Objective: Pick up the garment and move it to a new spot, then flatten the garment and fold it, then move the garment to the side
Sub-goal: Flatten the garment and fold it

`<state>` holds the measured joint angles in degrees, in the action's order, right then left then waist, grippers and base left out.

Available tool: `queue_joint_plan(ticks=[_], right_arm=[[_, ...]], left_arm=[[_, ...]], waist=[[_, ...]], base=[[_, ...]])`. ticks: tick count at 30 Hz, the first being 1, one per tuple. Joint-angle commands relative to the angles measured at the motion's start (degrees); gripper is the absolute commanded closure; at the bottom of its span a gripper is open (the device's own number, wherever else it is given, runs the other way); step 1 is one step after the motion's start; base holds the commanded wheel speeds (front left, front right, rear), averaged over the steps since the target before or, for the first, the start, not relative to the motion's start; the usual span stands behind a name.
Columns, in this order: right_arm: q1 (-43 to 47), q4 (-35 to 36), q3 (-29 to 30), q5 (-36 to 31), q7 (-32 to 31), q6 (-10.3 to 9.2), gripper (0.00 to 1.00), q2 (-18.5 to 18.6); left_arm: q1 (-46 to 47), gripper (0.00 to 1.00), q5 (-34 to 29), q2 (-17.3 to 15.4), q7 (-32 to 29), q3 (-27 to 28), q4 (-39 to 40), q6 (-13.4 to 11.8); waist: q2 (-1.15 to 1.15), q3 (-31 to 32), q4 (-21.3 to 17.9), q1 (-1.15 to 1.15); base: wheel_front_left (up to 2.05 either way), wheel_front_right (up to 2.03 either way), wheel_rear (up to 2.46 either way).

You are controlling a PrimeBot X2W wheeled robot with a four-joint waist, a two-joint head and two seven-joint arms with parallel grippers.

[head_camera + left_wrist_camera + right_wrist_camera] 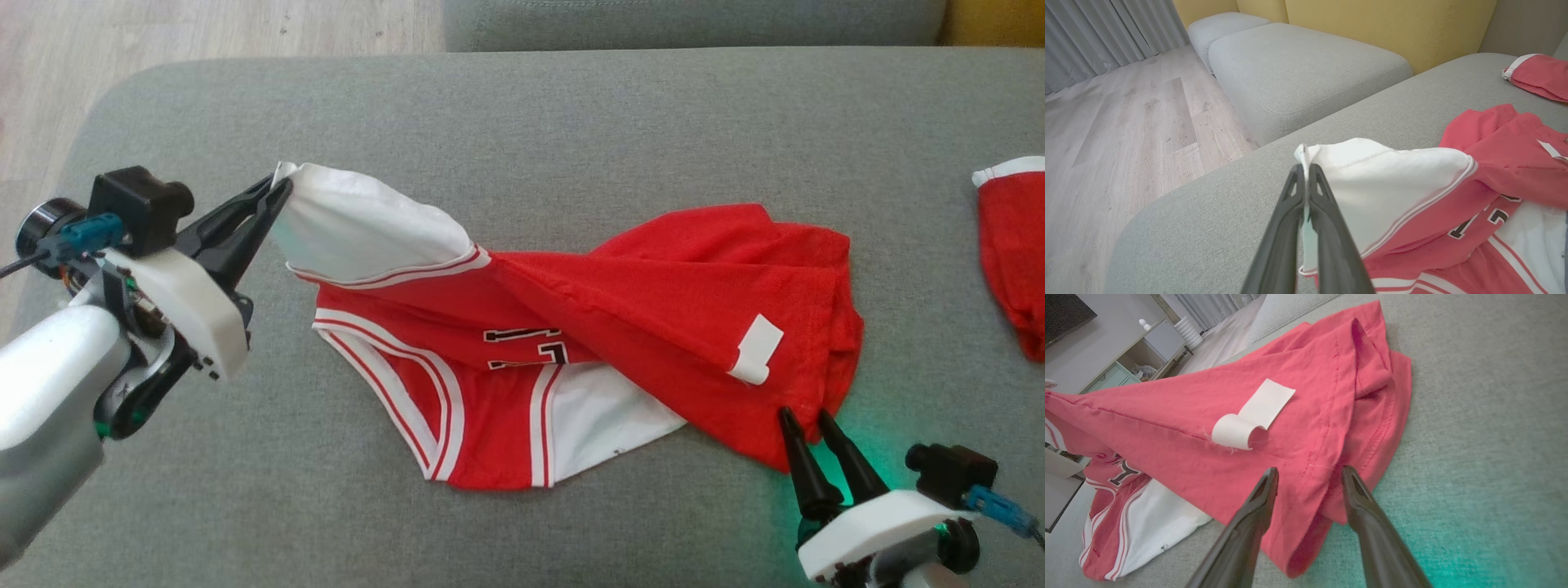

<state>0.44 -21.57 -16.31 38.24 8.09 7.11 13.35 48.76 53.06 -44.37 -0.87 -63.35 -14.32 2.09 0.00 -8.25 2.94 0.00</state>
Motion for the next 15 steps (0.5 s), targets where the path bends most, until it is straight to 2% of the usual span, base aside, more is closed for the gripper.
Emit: queue_joint_plan(ticks=[1, 4, 6, 8, 10, 13, 15], right_arm=[[-2.02, 1.15, -1.08, 0.33, 0.92, 0.37, 0.23, 1.26], [-3.02, 0.38, -1.95, 1.04, 1.18, 0.37, 0.27, 1.31], [-3.74, -0.1, -2.58, 1.37, 1.53, 0.37, 0.36, 1.47], [-4.32, -0.58, -3.12, 1.77, 1.95, 0.37, 0.41, 1.6], [-4.88, -1.0, -3.74, 2.1, 2.28, 0.37, 0.55, 1.83], [-5.48, -1.55, -4.37, 2.31, 2.96, 0.37, 1.0, 2.28], [-5.64, -1.79, -4.53, 2.18, 3.54, 0.37, 1.0, 2.75]], left_arm=[[1.92, 1.0, 0.43, -2.02, 0.42, 2.71, 0.55, 0.01], [1.89, 1.0, 0.51, -1.9, 0.39, 2.58, 0.4, 0.08], [1.91, 1.0, 0.54, -1.83, 0.36, 2.5, 0.29, 0.15], [1.9, 1.0, 0.56, -1.78, 0.37, 2.41, 0.17, 0.23], [1.9, 1.0, 0.61, -1.8, 0.37, 2.38, 0.1, 0.27], [1.85, 1.0, 0.63, -1.78, 0.45, 2.31, -0.02, 0.25], [1.63, 1.0, 0.64, -1.83, 0.76, 2.27, -0.19, 0.23]], waist=[[0.0, 0.01, 0.04, 0.0], [0.0, 0.09, 0.2, 0.0], [0.0, 0.13, 0.29, 0.0], [0.0, 0.2, 0.33, 0.0], [0.0, 0.19, 0.3, 0.0], [0.0, 0.36, 0.28, 0.0], [0.0, 0.9, 0.1, 0.0]], base=[[0.0, 0.0, 0.0], [0.0, 0.0, 0.0], [0.0, 0.0, 0.0], [0.0, 0.0, 0.0], [0.0, 0.0, 0.0], [0.0, 0.0, 0.0], [0.0, 0.0, 0.0]])
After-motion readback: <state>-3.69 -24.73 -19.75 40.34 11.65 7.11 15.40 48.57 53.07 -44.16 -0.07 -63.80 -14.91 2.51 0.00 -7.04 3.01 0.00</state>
